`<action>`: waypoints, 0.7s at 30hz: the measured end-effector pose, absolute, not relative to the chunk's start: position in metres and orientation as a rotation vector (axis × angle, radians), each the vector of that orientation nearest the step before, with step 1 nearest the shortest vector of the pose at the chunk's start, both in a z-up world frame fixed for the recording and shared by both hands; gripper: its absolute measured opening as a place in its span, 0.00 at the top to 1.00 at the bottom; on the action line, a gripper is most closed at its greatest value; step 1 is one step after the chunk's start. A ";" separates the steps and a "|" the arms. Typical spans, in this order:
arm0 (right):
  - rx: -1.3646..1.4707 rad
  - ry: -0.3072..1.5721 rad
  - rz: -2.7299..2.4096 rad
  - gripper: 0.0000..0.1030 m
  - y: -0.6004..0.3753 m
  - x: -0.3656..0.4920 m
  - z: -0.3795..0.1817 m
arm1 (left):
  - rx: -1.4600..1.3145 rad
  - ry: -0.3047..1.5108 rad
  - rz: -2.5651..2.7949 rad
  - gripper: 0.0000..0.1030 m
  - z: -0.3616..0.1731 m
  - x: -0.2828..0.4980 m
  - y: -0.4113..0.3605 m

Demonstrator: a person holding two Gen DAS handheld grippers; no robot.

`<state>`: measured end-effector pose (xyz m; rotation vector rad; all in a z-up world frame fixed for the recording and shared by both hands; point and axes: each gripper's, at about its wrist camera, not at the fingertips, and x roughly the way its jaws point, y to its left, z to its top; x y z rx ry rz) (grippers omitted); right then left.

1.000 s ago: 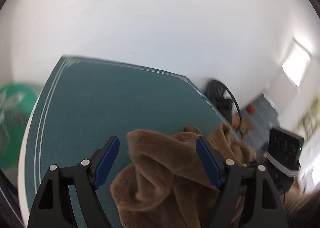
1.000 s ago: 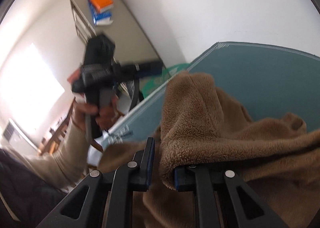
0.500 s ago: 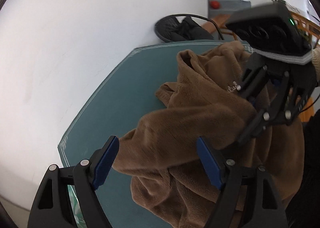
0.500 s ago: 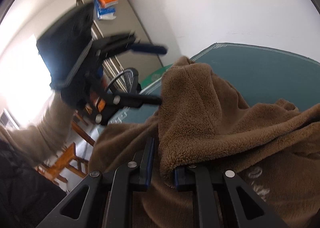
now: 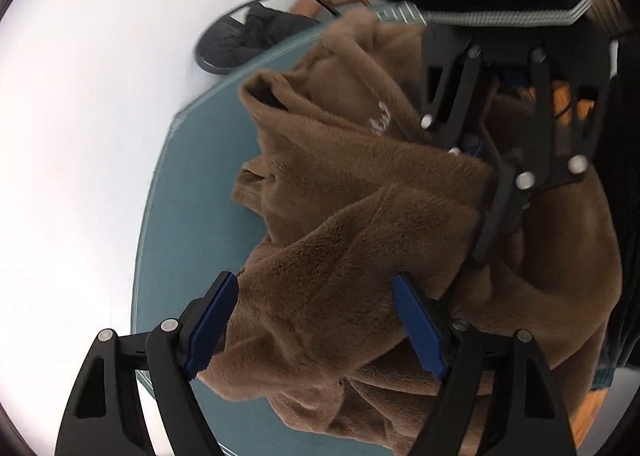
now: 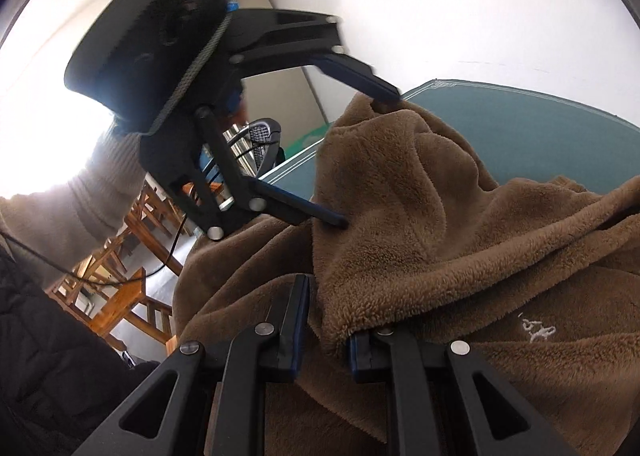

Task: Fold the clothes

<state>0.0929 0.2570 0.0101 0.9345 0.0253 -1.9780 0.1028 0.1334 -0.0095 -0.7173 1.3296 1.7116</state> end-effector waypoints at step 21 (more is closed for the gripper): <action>0.748 -0.270 -2.190 0.23 0.348 0.082 0.053 | -0.901 0.847 2.160 0.79 0.008 0.099 0.060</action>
